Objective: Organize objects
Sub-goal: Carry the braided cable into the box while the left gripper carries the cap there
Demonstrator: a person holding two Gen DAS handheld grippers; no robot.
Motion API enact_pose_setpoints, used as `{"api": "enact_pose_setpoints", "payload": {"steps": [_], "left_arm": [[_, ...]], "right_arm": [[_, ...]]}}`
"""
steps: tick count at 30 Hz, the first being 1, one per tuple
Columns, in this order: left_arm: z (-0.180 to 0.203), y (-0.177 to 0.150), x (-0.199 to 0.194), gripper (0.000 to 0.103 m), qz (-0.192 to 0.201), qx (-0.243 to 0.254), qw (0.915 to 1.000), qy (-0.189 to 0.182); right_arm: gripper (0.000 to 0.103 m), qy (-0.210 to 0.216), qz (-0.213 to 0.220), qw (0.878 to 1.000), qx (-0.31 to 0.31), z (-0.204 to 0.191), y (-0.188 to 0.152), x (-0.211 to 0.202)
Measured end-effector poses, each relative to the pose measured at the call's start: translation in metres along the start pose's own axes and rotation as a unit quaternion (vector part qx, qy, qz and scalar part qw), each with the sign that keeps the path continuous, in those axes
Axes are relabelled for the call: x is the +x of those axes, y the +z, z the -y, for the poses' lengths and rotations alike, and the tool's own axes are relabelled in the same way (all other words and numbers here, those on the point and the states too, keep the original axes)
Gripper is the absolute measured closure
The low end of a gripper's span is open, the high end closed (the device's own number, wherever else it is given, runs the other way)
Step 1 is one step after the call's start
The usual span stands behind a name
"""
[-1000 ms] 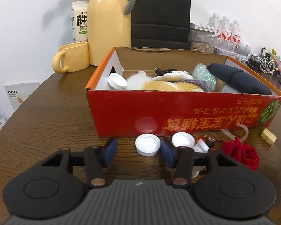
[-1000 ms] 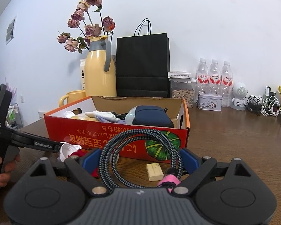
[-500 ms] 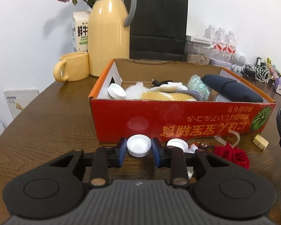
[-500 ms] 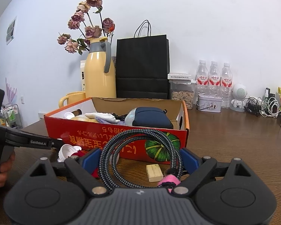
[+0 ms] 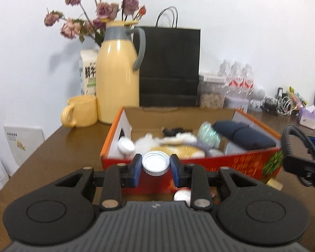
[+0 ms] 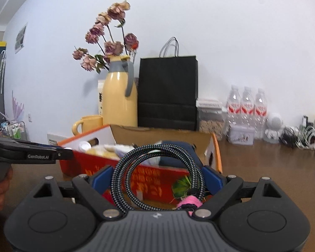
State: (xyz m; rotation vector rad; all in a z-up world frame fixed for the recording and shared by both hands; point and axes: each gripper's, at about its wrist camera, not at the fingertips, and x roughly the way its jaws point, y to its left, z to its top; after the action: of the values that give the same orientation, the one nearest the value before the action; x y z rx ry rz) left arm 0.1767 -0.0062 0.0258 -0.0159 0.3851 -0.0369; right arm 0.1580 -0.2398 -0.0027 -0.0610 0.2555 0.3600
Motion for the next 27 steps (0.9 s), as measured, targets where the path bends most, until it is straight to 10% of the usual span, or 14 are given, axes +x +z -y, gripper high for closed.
{"api": "enact_pose_setpoints", "payload": {"steps": [16,27], "left_arm": [[-0.001,0.068,0.05,0.074,0.046,-0.041,0.9981,0.009],[-0.007,0.063,0.104,0.074,0.004,-0.059,0.9978,0.03]], "right_arm": [[0.013,-0.014,0.013,1.0,-0.013,-0.029,0.054,0.09],[0.013,-0.028,-0.013,0.999,0.008,-0.025,0.043,0.136]]}}
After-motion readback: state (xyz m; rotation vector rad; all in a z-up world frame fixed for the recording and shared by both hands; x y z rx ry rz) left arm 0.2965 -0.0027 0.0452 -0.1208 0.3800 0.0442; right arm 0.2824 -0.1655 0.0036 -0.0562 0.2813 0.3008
